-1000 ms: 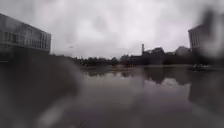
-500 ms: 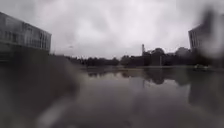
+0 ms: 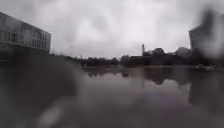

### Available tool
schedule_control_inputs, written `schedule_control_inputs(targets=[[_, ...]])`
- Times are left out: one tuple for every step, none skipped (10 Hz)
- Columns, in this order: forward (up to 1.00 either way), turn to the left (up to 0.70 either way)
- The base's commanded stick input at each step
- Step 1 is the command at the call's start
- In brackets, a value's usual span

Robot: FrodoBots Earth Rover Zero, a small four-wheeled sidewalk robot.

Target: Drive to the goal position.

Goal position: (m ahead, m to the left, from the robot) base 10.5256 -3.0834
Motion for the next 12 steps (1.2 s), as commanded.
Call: schedule_control_inputs(targets=[[0.7, 0.0], [0.7, 0.0], [0.7, 0.0], [0.7, 0.0], [0.7, 0.0], [0.7, 0.0], [0.7, 0.0], [0.7, 0.0], [0.7, 0.02], [0.7, 0.13], [0.7, 0.23], [0.7, 0.03]])
